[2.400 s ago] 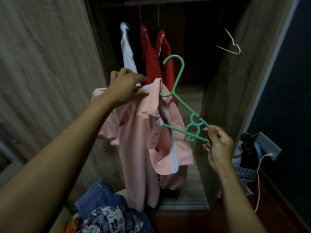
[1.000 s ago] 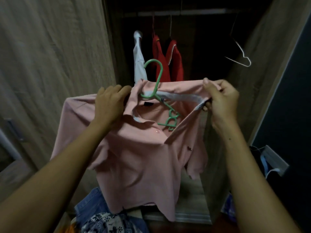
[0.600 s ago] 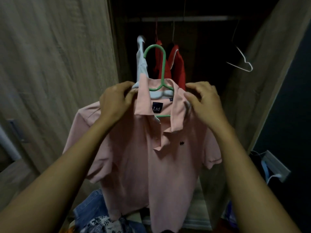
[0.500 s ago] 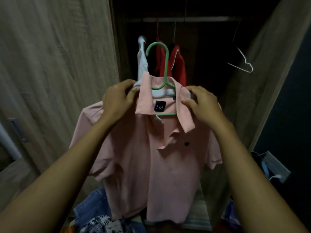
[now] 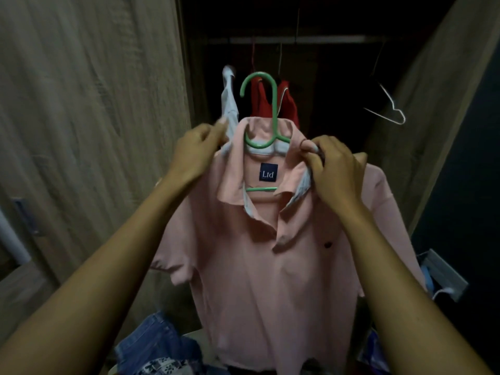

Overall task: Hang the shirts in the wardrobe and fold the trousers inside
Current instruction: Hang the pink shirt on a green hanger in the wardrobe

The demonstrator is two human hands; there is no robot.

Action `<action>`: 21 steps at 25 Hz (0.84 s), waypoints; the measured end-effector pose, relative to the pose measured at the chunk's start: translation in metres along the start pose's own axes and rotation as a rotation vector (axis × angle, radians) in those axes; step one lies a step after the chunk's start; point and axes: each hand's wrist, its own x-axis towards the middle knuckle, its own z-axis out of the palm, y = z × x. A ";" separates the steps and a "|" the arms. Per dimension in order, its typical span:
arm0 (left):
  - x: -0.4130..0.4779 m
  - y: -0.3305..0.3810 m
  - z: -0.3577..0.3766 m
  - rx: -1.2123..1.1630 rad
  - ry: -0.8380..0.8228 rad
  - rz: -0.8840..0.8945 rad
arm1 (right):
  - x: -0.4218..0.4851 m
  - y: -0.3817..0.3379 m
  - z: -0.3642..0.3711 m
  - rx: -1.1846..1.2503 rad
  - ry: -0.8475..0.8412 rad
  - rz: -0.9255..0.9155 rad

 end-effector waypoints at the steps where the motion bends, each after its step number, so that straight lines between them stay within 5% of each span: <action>1: -0.001 0.003 0.005 0.113 -0.010 0.029 | -0.002 -0.001 0.002 -0.013 0.010 -0.020; 4: 0.002 0.002 0.014 0.229 0.007 0.077 | -0.007 -0.002 0.006 -0.056 0.038 -0.062; 6: 0.005 0.005 0.015 0.072 -0.049 -0.005 | -0.009 0.001 0.007 -0.074 0.056 -0.065; 9: 0.014 0.015 0.015 -0.423 -0.146 -0.410 | -0.012 0.008 0.009 -0.071 0.082 -0.071; 11: 0.023 0.011 0.012 -0.533 -0.211 -0.615 | -0.014 0.011 0.010 -0.060 0.096 -0.079; 17: 0.020 0.011 0.009 -0.427 -0.296 -0.777 | -0.015 0.014 0.015 -0.063 0.137 -0.089; 21: 0.018 0.001 0.006 0.096 -0.333 -0.593 | -0.017 0.016 0.016 -0.040 0.143 -0.043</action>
